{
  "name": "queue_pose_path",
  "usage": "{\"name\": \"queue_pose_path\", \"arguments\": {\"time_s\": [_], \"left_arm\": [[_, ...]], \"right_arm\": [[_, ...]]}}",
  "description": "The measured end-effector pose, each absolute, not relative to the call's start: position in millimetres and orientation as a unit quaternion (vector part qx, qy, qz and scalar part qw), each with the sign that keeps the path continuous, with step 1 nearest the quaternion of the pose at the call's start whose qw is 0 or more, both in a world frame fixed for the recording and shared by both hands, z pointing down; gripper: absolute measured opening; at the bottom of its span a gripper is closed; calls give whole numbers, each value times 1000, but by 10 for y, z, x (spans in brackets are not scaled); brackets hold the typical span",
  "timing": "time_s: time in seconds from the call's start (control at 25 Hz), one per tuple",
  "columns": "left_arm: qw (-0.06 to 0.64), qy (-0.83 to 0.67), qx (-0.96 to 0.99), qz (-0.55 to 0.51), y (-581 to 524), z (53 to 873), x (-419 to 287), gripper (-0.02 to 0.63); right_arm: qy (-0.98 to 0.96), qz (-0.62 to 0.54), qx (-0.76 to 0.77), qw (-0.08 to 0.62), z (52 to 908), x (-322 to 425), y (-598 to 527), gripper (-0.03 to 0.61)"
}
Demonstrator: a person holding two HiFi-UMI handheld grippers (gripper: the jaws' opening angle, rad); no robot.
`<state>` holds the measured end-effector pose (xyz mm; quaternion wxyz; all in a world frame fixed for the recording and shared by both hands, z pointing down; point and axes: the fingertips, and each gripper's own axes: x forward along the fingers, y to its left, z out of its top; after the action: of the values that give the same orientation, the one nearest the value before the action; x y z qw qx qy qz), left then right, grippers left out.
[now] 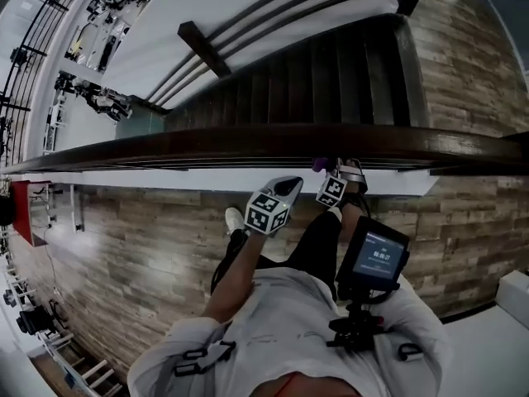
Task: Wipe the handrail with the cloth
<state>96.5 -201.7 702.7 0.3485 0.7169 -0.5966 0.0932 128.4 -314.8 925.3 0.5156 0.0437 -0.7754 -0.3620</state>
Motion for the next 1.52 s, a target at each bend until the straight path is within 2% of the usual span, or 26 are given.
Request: {"name": "queue_pose_path", "arguments": {"time_s": [0.36, 0.68, 0.88, 1.16, 1.32, 1.36, 1.4, 1.44, 1.52], "left_arm": [[351, -555, 747, 101, -2420, 7135, 1527, 0], [357, -516, 772, 100, -2753, 7219, 1893, 0], [367, -487, 786, 99, -3192, 7425, 2561, 0], [371, -472, 794, 94, -3508, 7518, 2961, 0], [373, -473, 792, 93, -3572, 7485, 3114, 0], [373, -476, 791, 89, -3580, 7443, 3143, 0], [371, -479, 791, 85, -3597, 7391, 3158, 0], [368, -482, 791, 83, -3624, 7333, 3154, 0], [363, -487, 790, 84, -3650, 7215, 3105, 0]], "right_arm": [[-763, -364, 76, 529, 9228, 1992, -3691, 213], [-753, -383, 107, 524, 9095, 2235, -3953, 215], [-737, -387, 131, 538, 9114, 3008, -4492, 219], [-700, -384, 153, 583, 9008, 3706, -5087, 222], [-669, -318, 242, 627, 8986, 4378, -5451, 208], [-672, -289, 264, 629, 8968, 4539, -5499, 173], [-679, -256, 279, 629, 9025, 4686, -5519, 106], [-690, -216, 289, 627, 9115, 4801, -5508, 80], [-723, -105, 306, 610, 9204, 4922, -5319, 80]]}}
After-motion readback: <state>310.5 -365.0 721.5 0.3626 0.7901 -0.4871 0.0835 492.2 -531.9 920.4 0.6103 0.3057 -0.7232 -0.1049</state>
